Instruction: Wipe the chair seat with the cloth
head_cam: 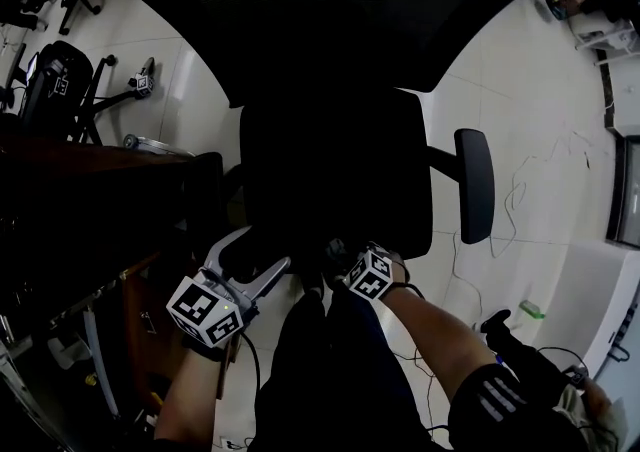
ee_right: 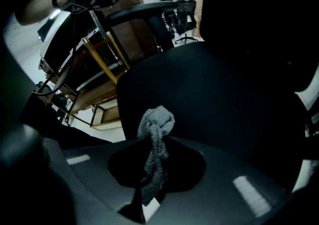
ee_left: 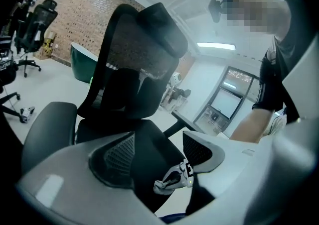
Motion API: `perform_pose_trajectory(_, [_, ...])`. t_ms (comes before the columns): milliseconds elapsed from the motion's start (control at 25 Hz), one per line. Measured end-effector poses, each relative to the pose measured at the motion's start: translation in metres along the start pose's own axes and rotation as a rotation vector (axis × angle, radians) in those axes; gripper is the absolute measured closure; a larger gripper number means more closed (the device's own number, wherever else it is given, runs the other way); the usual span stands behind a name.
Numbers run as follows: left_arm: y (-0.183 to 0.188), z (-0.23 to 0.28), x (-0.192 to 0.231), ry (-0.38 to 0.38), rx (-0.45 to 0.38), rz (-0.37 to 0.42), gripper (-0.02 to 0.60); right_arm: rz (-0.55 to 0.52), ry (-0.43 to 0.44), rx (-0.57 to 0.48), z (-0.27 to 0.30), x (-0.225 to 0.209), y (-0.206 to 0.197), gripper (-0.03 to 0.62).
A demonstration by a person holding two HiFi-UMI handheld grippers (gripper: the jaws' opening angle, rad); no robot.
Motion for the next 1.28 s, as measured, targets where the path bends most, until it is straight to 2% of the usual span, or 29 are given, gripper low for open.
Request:
perform_pose_trajectory(120, [-0.005, 0.014, -0.011, -0.037, 0.019, -0.001, 0.255, 0.061, -0.064, 0.014, -0.029, -0.025, -0.027, 0.545])
perform_pose_trajectory(360, [-0.007, 0.038, -0.026, -0.086, 0.043, -0.011, 0.255, 0.113, -0.166, 0.039, -0.084, -0.062, -0.069, 0.545])
perform_pose_trajectory(600, [-0.007, 0.052, -0.037, -0.121, 0.058, -0.012, 0.255, 0.191, -0.249, 0.06, -0.121, -0.076, -0.101, 0.545])
perform_pose_trajectory(800, [-0.003, 0.057, -0.044, -0.12, 0.057, -0.004, 0.255, 0.286, -0.29, 0.055, -0.142, -0.086, -0.124, 0.545])
perform_pose_trajectory(920, [-0.002, 0.054, -0.048, -0.108, 0.059, -0.005, 0.255, 0.364, -0.313, -0.021, -0.159, -0.089, -0.117, 0.545])
perform_pose_trajectory(1040, [0.006, 0.046, -0.054, -0.077, 0.048, -0.009, 0.255, 0.48, -0.29, -0.173, -0.175, -0.084, -0.094, 0.545])
perform_pose_trajectory(1160, [0.018, 0.036, -0.064, -0.051, 0.011, -0.018, 0.255, 0.572, -0.231, -0.342, -0.197, -0.069, -0.052, 0.545])
perform_pose_trajectory(1280, [0.037, 0.023, -0.077, -0.023, -0.017, -0.013, 0.255, 0.583, -0.171, -0.485, -0.22, -0.047, 0.0, 0.544])
Point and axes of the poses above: the fingertips, and each gripper's own axes: z forward along the fingers, x to its left, y out of its top, the point moved 7 cm from there along -z, backward along the fingers, and after that the axes turned 11 degrees about -x, right-handed, at the moved point
